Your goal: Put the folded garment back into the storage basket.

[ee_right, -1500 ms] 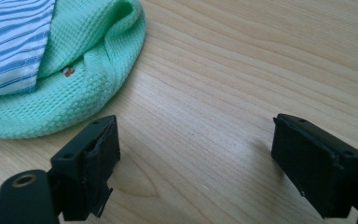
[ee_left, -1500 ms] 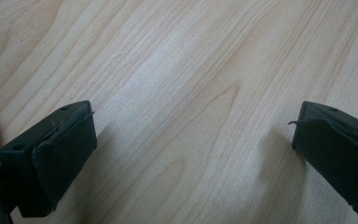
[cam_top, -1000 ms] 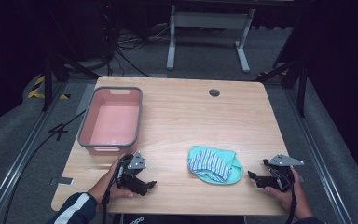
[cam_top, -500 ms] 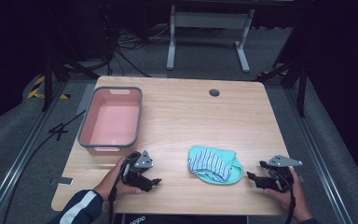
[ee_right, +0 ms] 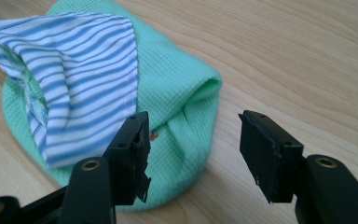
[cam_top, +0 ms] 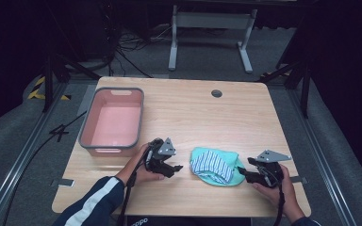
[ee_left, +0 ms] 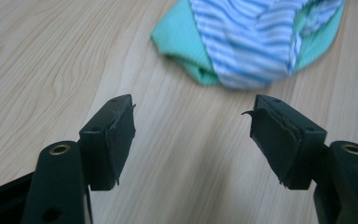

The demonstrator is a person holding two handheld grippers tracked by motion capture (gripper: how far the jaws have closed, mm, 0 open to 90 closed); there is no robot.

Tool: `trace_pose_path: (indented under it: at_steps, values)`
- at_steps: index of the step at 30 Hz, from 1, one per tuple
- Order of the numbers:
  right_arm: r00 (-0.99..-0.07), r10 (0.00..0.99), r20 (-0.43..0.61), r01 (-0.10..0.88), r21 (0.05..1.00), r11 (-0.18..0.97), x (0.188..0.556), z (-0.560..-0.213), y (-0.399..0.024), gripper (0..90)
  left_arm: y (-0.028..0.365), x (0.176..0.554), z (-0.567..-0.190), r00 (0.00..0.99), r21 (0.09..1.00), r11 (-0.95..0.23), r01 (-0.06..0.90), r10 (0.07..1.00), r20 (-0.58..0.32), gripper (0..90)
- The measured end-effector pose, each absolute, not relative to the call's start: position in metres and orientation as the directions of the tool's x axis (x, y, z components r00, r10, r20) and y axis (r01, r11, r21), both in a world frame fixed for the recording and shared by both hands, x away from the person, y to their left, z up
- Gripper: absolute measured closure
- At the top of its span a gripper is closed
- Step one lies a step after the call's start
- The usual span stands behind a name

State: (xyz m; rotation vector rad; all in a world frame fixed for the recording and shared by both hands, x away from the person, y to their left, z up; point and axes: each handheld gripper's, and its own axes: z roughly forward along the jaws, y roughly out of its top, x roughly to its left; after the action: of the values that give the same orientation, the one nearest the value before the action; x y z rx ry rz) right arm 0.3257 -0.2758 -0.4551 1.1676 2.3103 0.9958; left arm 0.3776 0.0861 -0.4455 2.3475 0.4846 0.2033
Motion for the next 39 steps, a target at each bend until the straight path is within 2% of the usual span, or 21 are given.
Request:
trace_pose_path:
  at_steps: [8, 11, 17, 19, 23, 28, 30, 31, 35, 37, 38, 39]
  values:
    - [-0.584, 0.812, -0.004, 0.562, 0.719, 0.408, 0.337, -0.459, -0.262, 41.6, 0.061, 0.4, -0.454, 0.903, 0.684, -0.67, 0.289, 0.428, 0.037, 33.6]
    - [-0.587, 0.809, -0.019, 0.558, 0.714, 0.422, 0.34, -0.46, -0.26, 40.8, 0.054, 0.407, -0.463, 0.896, 0.679, -0.663, 0.315, 0.445, 0.019, 33.4]
    - [-0.587, 0.809, -0.018, 0.578, 0.69, 0.435, 0.345, -0.467, -0.254, 38.8, 0.042, 0.408, -0.473, 0.899, 0.655, -0.675, 0.339, 0.437, -0.015, 28.0]
    - [-0.594, 0.804, -0.013, 0.588, 0.675, 0.446, 0.345, -0.471, -0.251, 36.4, 0.038, 0.407, -0.475, 0.898, 0.649, -0.668, 0.364, 0.436, -0.055, 24.9]
    - [-0.568, 0.823, 0.003, 0.605, 0.679, 0.415, 0.345, -0.475, -0.252, 31.1, 0.036, 0.403, -0.476, 0.89, 0.651, -0.659, 0.376, 0.453, -0.056, 20.8]
    - [-0.563, 0.826, 0.026, 0.61, 0.688, 0.394, 0.344, -0.477, -0.254, 33.6, 0.033, 0.396, -0.478, 0.896, 0.662, -0.657, 0.361, 0.441, -0.051, 17.6]
    - [-0.582, 0.812, 0.027, 0.6, 0.689, 0.407, 0.343, -0.476, -0.253, 42.6, 0.029, 0.392, -0.476, 0.916, 0.647, -0.684, 0.337, 0.397, -0.057, 21.7]
    - [-0.582, 0.813, 0.028, 0.602, 0.687, 0.407, 0.343, -0.475, -0.253, 44.0, 0.027, 0.389, -0.474, 0.924, 0.64, -0.696, 0.324, 0.378, -0.057, 25.4]
    - [-0.585, 0.81, 0.031, 0.607, 0.679, 0.412, 0.341, -0.473, -0.251, 52.9, 0.026, 0.385, -0.472, 0.921, 0.635, -0.697, 0.334, 0.383, -0.064, 34.4]
    - [-0.589, 0.808, 0.033, 0.608, 0.677, 0.415, 0.341, -0.473, -0.25, 55.5, 0.027, 0.385, -0.472, 0.92, 0.636, -0.694, 0.337, 0.386, -0.066, 43.8]
    - [-0.595, 0.803, 0.032, 0.605, 0.676, 0.422, 0.341, -0.473, -0.251, 59.4, 0.028, 0.385, -0.471, 0.917, 0.64, -0.686, 0.345, 0.392, -0.075, 43.8]
    - [-0.597, 0.802, 0.038, 0.606, 0.676, 0.419, 0.34, -0.472, -0.251, 63.0, 0.028, 0.386, -0.472, 0.913, 0.647, -0.677, 0.351, 0.4, -0.076, 48.2]
